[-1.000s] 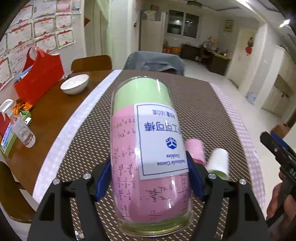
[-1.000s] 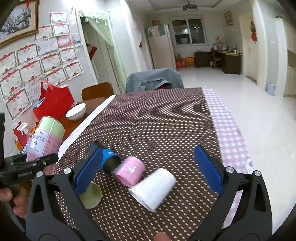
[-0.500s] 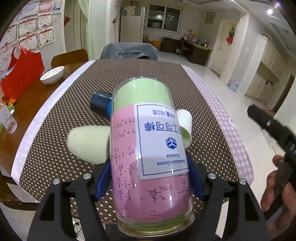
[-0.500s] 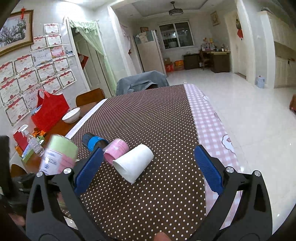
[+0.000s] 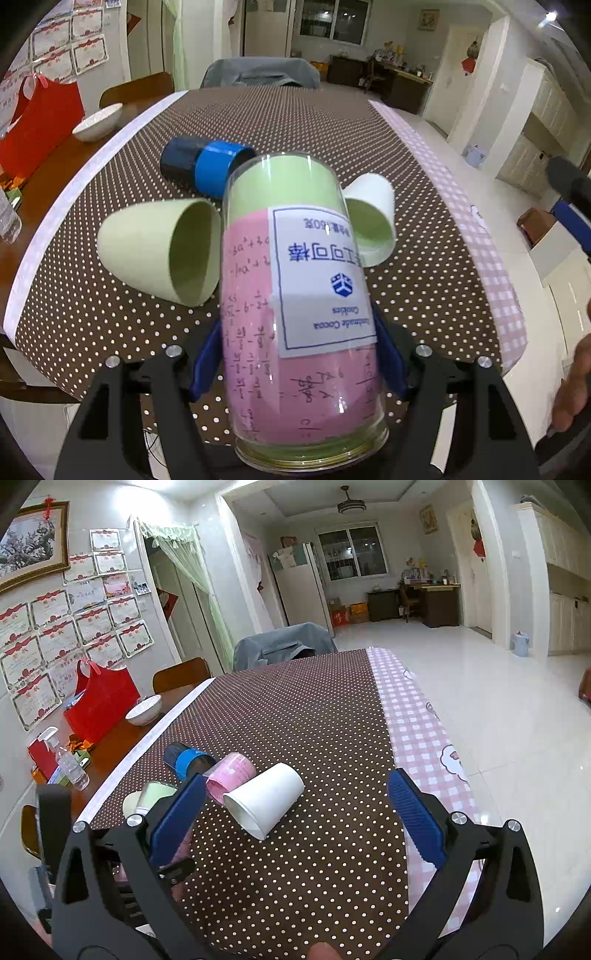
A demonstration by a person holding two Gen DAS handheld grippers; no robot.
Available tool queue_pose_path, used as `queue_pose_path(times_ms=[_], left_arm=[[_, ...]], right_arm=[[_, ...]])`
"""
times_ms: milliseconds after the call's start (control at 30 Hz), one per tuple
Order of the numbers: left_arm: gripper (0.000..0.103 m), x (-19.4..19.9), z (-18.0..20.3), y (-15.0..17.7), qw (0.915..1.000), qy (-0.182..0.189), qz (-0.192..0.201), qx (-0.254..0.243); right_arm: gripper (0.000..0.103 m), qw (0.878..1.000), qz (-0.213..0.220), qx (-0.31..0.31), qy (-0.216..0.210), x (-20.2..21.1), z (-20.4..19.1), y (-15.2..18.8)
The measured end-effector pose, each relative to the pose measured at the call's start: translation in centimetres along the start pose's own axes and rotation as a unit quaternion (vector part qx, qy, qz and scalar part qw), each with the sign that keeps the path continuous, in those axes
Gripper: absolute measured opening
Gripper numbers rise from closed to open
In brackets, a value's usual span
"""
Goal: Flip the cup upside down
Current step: 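Lift the canister with the left tool and carry it toward the cups, then lower the canister onto the tablecloth and open the left tool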
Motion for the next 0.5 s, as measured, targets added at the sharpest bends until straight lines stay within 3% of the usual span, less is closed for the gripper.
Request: queue_pose_path(times_ms=[400, 500], left_arm=[[0.071, -3.3, -0.3, 0.2, 0.9996, -0.01, -0.023, 0.013], [0.08, -3.3, -0.3, 0.2, 0.9995, -0.022, -0.017, 0.012]], right_arm=[[0.097, 1.0, -0.007, 0.006, 0.003, -0.3, -0.3, 0.4], [0.097, 1.0, -0.007, 0.008, 0.004, -0.3, -0.4, 0.4]])
Point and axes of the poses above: each gripper's, at about its wrist camera, not at the fingertips, and x roughly against the way its jaws point, z to its right, y to its underside, the point moved 6 cm from there along -x, roughly the way its jaws point, and after that the axes turned 12 degrees about -z, right-handed, at the moved point
